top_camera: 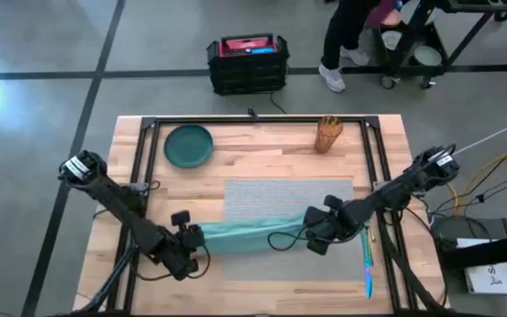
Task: Set table place
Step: Fold the light blue table napkin
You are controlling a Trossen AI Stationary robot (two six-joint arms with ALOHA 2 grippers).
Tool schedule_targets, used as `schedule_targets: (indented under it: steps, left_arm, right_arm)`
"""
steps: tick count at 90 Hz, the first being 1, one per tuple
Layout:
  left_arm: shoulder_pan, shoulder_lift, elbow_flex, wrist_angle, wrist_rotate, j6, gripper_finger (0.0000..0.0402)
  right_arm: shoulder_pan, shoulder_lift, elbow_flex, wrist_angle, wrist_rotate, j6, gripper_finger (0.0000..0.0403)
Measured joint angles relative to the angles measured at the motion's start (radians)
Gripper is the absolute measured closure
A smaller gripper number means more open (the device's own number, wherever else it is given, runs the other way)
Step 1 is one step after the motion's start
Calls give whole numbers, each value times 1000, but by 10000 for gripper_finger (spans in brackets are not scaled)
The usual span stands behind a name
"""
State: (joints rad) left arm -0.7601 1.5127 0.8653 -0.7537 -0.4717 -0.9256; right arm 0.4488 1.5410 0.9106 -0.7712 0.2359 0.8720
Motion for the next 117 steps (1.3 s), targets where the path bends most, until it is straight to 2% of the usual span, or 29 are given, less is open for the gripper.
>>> schedule_targets:
  steps: [35,88,100,117]
  left_arm:
    - [19,0,-63,40,-45,-26,402]
    - [21,1,-90,72,-43,-29,401]
    - [23,1,-90,71,-42,-41,394]
    - [42,1,-90,62,-41,-75,356]
  right_arm:
    - [-31,41,-30,13,20,17,403]
    - [-43,58,-31,38,79,-17,401]
    - [-44,59,-31,42,79,-16,377]
    - [-48,64,-31,42,108,-3,306]
